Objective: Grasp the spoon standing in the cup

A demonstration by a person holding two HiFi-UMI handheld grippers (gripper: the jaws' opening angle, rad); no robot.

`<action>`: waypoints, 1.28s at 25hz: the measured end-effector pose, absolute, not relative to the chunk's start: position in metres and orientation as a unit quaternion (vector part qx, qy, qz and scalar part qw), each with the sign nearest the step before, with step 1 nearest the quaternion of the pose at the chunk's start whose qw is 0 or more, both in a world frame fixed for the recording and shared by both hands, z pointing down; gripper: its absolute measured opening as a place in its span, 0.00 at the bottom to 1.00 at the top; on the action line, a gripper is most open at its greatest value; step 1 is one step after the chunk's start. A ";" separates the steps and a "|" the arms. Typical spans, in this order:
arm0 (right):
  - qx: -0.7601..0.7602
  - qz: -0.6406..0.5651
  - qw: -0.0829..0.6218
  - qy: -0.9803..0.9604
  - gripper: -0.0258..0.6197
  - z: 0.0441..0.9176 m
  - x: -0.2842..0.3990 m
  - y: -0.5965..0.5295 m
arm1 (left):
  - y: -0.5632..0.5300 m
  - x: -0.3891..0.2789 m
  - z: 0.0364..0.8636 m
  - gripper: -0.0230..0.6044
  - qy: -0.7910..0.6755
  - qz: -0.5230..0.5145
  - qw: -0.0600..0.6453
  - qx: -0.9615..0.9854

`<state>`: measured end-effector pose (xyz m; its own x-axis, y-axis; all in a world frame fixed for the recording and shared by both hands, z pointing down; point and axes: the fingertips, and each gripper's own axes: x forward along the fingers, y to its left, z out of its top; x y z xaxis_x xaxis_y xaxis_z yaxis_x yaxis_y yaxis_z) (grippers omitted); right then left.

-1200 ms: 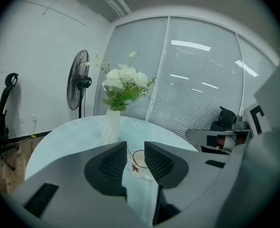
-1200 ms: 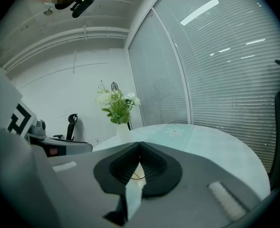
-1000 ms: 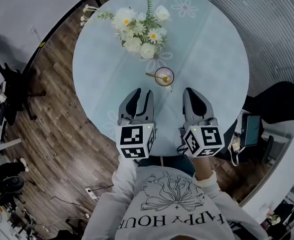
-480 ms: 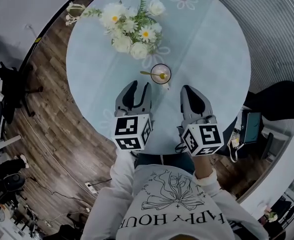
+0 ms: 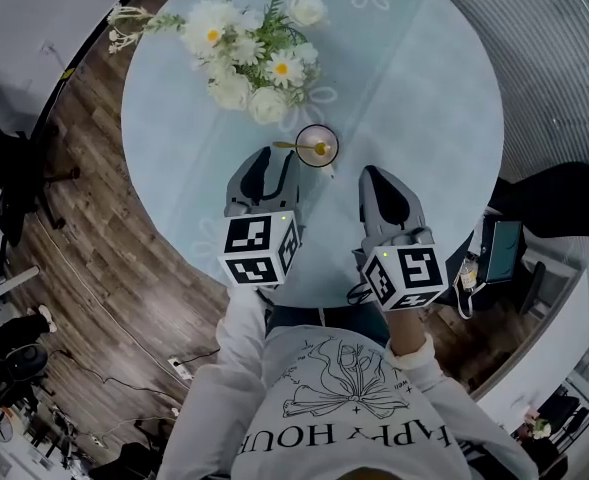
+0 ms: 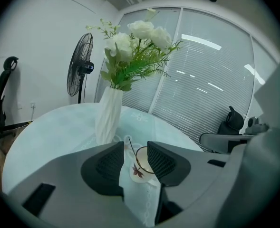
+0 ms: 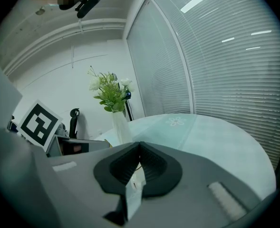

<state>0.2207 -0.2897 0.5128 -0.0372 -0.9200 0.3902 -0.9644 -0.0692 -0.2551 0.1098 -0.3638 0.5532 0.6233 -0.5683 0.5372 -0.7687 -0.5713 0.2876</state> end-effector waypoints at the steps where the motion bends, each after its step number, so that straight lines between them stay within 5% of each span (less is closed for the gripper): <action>1: 0.692 0.236 0.048 -0.681 0.06 0.514 0.221 -0.290 | -0.365 0.111 0.554 0.26 -0.386 0.197 0.256 0.864; 11: 0.692 0.239 0.055 -0.679 0.06 0.519 0.229 -0.294 | -0.376 0.120 0.563 0.26 -0.377 0.193 0.269 0.865; 18: 0.697 0.240 0.058 -0.674 0.06 0.520 0.233 -0.290 | -0.376 0.118 0.562 0.08 -0.387 0.187 0.274 0.860; 32: 0.702 0.226 0.042 -0.673 0.06 0.504 0.234 -0.279 | -0.369 0.117 0.539 0.06 -0.400 0.144 0.281 0.861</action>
